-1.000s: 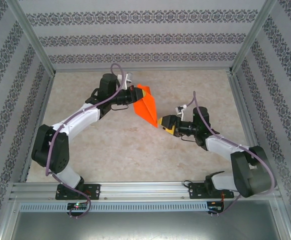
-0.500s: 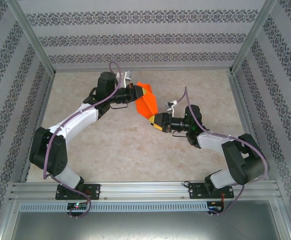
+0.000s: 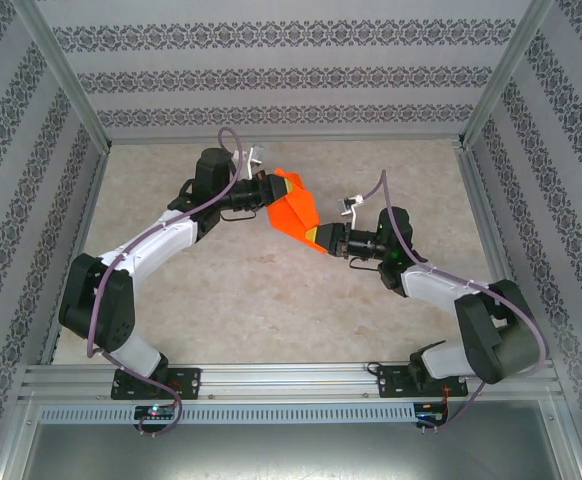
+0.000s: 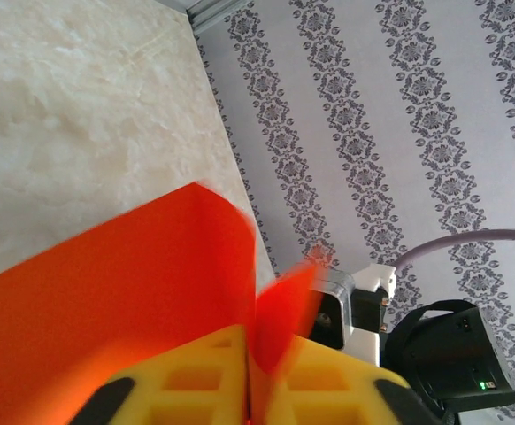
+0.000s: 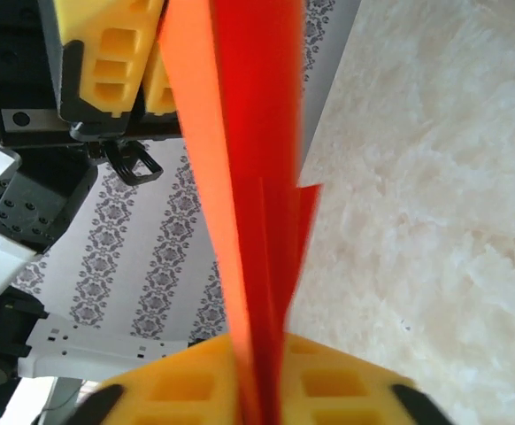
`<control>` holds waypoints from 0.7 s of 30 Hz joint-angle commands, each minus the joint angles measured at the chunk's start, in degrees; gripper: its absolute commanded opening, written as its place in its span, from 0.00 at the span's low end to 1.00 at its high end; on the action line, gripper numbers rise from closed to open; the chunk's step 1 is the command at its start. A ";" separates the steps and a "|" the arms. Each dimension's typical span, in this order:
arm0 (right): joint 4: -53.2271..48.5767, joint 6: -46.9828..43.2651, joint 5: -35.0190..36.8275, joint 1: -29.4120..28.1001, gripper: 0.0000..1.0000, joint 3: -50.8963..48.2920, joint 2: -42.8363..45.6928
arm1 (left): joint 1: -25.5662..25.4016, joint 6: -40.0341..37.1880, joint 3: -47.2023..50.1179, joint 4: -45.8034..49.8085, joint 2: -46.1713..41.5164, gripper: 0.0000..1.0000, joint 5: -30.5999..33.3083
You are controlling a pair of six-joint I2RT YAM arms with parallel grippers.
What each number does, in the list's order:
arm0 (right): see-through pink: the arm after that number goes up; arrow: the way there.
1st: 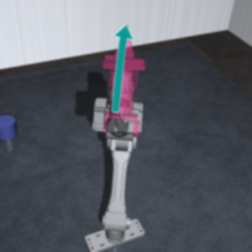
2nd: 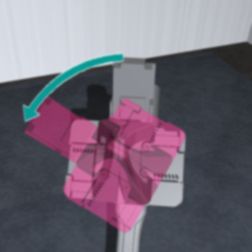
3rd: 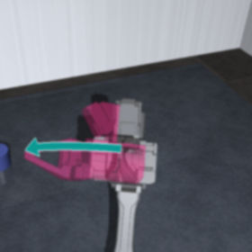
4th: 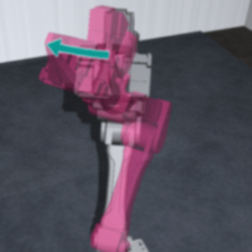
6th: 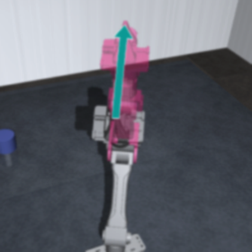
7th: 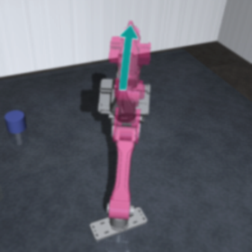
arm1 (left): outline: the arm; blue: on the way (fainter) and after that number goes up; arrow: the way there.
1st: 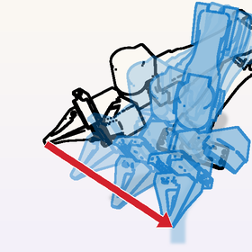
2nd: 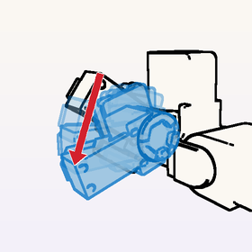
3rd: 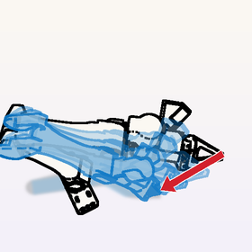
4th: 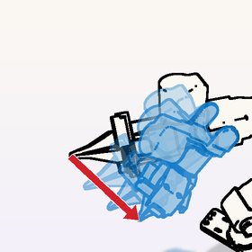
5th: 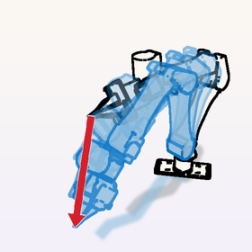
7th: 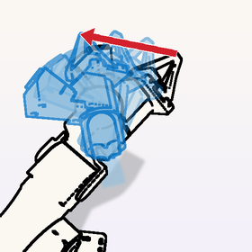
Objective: Fold a paper plane with a square sheet of paper (fold left side to right side)
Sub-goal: Turn over the paper at the center of the table.
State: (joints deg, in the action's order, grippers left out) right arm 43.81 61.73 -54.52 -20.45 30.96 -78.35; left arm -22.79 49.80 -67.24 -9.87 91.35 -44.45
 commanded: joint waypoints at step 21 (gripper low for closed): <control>-89.78 -53.63 77.49 -19.56 0.06 30.86 4.80 | 1.33 -22.30 13.00 31.43 -36.23 0.76 40.68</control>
State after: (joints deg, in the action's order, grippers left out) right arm -32.73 15.77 -1.21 -35.77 57.87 -69.80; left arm -22.02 30.63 -57.12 16.69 59.48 -13.43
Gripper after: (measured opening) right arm 0.058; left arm 0.759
